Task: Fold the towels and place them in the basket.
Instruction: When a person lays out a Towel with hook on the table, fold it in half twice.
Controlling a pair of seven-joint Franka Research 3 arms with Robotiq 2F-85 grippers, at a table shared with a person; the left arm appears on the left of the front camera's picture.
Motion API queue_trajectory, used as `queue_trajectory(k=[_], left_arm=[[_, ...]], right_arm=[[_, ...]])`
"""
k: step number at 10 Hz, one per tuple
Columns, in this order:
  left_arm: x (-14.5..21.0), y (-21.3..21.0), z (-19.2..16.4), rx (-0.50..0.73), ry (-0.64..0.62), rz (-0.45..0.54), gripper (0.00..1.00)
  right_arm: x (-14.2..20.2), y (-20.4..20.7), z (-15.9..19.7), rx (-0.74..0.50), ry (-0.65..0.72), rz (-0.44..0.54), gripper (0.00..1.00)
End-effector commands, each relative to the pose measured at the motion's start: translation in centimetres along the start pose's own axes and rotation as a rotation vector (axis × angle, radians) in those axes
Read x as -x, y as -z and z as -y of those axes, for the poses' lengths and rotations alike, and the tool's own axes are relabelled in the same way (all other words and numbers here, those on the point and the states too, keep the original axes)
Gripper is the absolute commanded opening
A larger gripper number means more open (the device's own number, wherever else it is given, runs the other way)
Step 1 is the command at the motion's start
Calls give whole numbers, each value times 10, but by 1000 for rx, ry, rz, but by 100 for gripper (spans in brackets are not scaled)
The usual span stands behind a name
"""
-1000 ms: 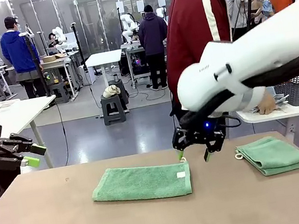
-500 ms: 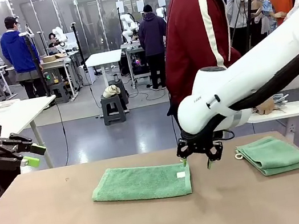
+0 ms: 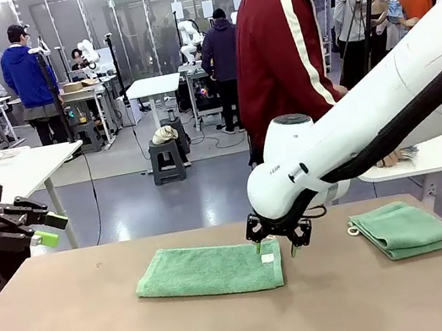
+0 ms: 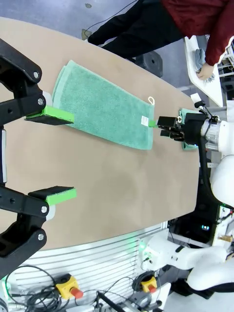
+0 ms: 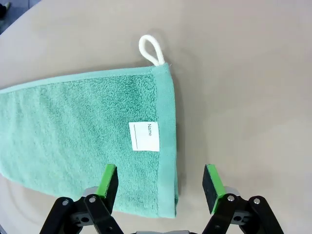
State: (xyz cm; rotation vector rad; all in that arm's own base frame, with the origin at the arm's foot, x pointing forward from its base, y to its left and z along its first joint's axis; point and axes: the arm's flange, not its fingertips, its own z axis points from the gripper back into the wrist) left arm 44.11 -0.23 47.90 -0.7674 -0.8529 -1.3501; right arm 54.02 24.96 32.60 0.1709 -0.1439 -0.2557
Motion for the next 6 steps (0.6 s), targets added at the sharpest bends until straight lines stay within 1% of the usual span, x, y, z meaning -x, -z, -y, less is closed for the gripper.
queue_trajectory(k=[1,6], left_arm=[[-2,-1,0,-10,9,15,65],[-2,-1,0,-10,9,15,65]], right_arm=[[5,10,-3,29,42,63,88],[9,29,-4,37,-42,84,88]])
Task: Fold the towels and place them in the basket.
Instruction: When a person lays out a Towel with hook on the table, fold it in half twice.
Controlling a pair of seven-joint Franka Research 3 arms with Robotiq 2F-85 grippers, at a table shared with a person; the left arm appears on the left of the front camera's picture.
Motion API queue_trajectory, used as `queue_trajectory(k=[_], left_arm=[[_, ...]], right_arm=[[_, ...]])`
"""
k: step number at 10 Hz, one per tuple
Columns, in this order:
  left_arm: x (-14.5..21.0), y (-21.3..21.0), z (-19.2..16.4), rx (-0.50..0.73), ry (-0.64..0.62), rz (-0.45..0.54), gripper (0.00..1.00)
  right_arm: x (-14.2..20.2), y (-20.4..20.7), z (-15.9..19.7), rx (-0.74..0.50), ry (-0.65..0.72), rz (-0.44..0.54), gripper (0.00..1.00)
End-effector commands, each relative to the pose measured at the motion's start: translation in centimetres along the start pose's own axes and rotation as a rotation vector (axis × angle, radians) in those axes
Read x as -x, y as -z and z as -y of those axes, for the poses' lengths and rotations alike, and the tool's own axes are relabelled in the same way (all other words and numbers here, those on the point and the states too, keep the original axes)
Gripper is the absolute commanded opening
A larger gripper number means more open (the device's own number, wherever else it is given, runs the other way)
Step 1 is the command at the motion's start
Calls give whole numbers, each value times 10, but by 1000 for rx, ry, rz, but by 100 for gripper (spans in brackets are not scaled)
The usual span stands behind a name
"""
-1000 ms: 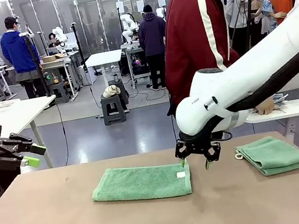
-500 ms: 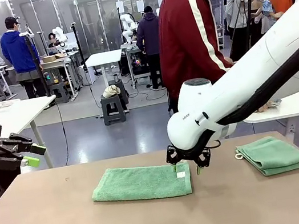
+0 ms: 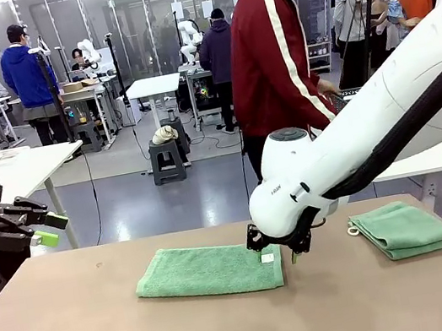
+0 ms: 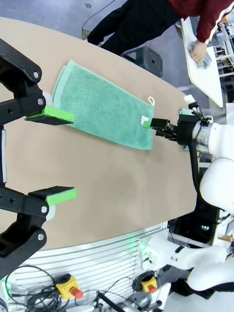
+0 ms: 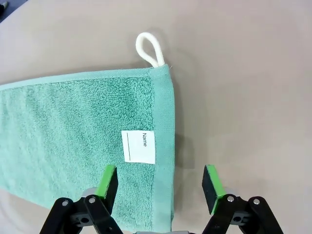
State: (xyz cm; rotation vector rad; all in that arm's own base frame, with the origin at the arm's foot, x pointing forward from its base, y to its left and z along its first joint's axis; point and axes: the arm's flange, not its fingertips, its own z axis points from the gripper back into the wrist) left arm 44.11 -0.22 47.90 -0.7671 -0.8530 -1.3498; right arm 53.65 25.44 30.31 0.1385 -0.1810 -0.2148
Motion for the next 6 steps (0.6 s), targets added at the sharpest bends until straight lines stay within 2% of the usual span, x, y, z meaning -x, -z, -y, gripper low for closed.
queue_trajectory(k=[1,2,6], left_arm=[[-2,-1,0,-9,10,15,65],[-2,-1,0,-9,10,15,65],[-2,-1,0,-9,10,15,65]], right_arm=[[1,8,-6,12,-2,45,80],[3,10,-7,11,-20,57,68],[2,15,-6,24,-32,45,65]])
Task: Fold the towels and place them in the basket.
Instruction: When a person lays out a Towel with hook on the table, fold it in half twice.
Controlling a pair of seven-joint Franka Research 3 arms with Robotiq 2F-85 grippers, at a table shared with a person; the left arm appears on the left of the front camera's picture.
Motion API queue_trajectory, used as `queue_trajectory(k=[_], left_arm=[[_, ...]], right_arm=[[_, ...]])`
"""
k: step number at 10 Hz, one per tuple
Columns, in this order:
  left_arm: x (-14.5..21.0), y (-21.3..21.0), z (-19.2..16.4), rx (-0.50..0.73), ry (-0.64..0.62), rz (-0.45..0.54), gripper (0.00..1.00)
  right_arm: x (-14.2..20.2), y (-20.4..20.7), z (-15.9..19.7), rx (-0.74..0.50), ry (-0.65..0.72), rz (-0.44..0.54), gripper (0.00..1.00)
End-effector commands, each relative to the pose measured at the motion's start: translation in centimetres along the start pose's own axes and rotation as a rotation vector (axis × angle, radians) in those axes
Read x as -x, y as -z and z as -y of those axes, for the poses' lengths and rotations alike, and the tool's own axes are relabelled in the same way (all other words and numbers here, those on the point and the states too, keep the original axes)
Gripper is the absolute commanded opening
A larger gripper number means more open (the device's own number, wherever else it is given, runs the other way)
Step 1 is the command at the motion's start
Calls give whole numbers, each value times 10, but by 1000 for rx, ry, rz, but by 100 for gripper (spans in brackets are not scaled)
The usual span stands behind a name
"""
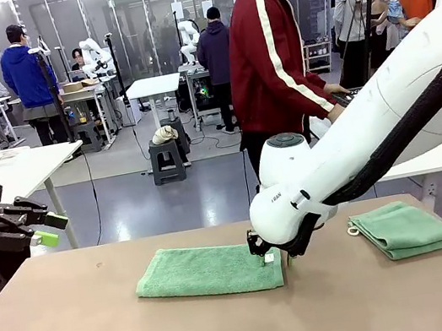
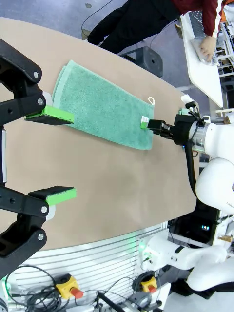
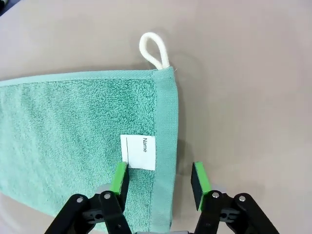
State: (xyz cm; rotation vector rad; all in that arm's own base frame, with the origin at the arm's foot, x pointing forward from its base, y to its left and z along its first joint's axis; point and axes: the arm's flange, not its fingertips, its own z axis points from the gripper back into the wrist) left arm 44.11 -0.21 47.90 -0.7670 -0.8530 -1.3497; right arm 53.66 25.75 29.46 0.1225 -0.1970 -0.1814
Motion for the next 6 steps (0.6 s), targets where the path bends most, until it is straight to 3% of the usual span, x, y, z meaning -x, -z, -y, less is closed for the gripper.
queue_trajectory(k=[1,2,3,4,5,6], left_arm=[[-2,0,0,-9,10,15,65],[-2,0,0,-9,10,15,65],[-2,0,0,-9,10,15,65],[-2,0,0,-9,10,15,65],[-2,0,0,-9,10,15,65],[-2,0,0,-9,10,15,65]], right_arm=[[-1,6,-5,10,-5,26,46],[0,6,-6,10,-12,24,46],[-1,7,-5,11,-4,9,26],[-1,7,-4,11,1,8,40],[-1,7,-3,12,3,7,6],[-1,6,-3,12,3,8,20]])
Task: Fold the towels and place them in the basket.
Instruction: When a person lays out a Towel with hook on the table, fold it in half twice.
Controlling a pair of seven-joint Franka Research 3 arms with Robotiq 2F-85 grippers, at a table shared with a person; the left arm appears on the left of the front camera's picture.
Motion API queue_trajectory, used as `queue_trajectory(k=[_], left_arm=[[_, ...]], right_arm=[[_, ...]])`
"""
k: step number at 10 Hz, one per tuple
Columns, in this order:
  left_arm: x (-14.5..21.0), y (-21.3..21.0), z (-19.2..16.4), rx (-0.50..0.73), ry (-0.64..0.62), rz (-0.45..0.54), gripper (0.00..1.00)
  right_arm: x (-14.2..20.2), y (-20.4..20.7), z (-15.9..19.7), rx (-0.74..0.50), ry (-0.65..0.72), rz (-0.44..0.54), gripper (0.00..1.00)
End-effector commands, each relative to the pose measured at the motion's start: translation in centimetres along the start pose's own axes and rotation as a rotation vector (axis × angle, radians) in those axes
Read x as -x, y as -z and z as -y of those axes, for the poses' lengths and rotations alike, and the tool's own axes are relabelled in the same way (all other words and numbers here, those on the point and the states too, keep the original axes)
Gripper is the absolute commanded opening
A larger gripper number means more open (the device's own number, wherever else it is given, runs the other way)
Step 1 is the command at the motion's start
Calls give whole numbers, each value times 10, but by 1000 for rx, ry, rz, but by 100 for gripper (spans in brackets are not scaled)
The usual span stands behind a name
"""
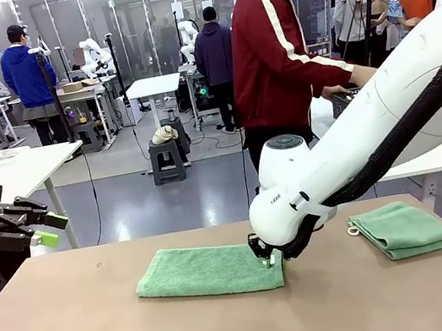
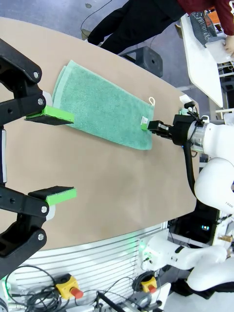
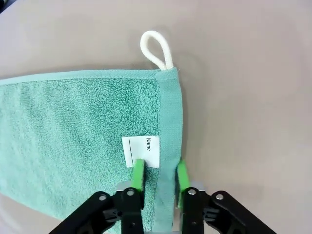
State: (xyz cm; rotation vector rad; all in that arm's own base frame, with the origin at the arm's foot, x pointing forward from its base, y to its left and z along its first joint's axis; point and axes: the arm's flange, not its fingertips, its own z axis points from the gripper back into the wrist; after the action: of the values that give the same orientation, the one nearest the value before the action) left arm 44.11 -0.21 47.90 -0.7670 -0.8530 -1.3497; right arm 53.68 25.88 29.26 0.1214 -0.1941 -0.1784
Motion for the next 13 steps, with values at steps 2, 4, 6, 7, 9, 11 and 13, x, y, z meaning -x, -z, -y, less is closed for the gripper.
queue_trajectory(k=[2,4,6,7,9,11,13], left_arm=[[-2,0,0,-9,10,15,65],[-2,0,0,-9,10,15,65],[-2,0,0,-9,10,15,65],[-2,0,0,-9,10,15,65],[-2,0,0,-9,10,15,65],[-2,0,0,-9,10,15,65],[-2,0,0,-9,10,15,65]], right_arm=[[-2,2,-1,10,9,14,1],[-2,1,2,5,10,10,0],[-8,-9,18,-18,-47,9,0],[-11,-19,28,-15,-105,6,2],[-19,-32,46,11,-138,18,2],[-22,-39,43,33,-210,-9,2],[-29,-52,32,51,-271,-23,2]])
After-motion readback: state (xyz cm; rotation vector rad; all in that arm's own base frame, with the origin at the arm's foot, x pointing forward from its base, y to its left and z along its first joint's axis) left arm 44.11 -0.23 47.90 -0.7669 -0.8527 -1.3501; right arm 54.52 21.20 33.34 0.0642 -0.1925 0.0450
